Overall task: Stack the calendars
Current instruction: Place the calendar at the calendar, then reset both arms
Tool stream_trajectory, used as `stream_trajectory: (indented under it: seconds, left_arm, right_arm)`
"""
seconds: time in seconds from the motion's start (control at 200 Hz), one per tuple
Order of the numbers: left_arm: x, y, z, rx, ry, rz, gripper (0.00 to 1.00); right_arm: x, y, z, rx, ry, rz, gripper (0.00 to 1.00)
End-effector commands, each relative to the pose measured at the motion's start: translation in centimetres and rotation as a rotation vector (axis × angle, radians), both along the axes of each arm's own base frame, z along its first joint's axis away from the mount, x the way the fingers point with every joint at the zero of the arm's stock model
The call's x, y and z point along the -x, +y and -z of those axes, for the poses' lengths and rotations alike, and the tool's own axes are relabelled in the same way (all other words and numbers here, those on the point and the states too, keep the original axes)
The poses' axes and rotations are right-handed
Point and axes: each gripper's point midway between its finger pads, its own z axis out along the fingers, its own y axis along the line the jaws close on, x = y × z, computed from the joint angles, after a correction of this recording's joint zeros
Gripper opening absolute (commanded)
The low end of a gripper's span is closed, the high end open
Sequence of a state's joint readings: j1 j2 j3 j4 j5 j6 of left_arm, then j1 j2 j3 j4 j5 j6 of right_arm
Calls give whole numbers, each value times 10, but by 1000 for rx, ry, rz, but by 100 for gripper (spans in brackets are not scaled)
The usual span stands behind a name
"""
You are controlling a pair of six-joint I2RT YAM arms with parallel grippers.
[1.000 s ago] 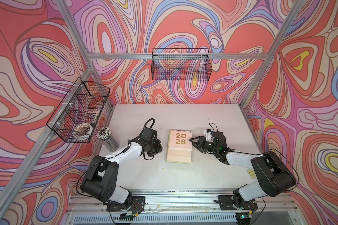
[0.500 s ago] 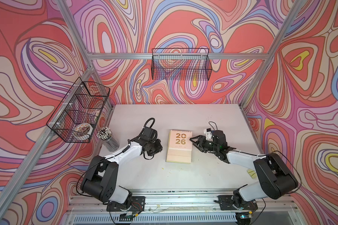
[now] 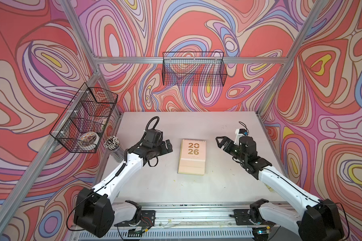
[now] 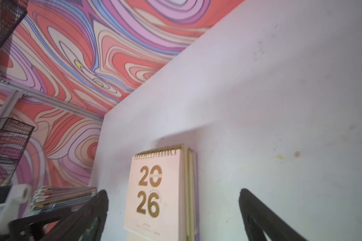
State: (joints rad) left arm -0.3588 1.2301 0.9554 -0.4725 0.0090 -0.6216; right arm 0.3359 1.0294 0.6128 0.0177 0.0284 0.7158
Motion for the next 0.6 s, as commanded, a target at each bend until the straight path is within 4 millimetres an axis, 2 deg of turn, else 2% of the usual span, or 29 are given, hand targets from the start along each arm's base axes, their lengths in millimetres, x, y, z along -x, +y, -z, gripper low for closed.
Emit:
stream_trajectory:
  seconds: [0.0, 0.065, 0.13, 0.27, 0.29, 0.386, 0.441, 0.596]
  left_arm:
    - [-5, 46, -12, -198, -144, -67, 100]
    - [-9, 60, -20, -264, -251, -74, 100]
    - [-14, 71, -31, -335, -377, -85, 100]
    - [-12, 83, -48, -426, -607, -103, 100]
    - [-8, 85, -38, -444, -614, -94, 100]
    - [-5, 95, -38, -476, -692, -126, 100]
    - [-5, 105, -34, -482, -681, -162, 100]
    - [-13, 116, -19, -528, -663, -183, 100]
  right_arm:
    - [11, -70, -1, 256, -149, 282, 98]
    - [19, -90, -6, 340, -226, 365, 98]
    - [24, -102, -7, 454, -273, 402, 98]
    - [17, -115, 12, 643, -263, 403, 98]
    - [15, -116, 15, 649, -263, 399, 98]
    - [4, -118, 27, 632, -270, 378, 98]
    - [-2, -121, 34, 615, -267, 379, 99]
    - [-16, -134, 51, 561, -277, 394, 98]
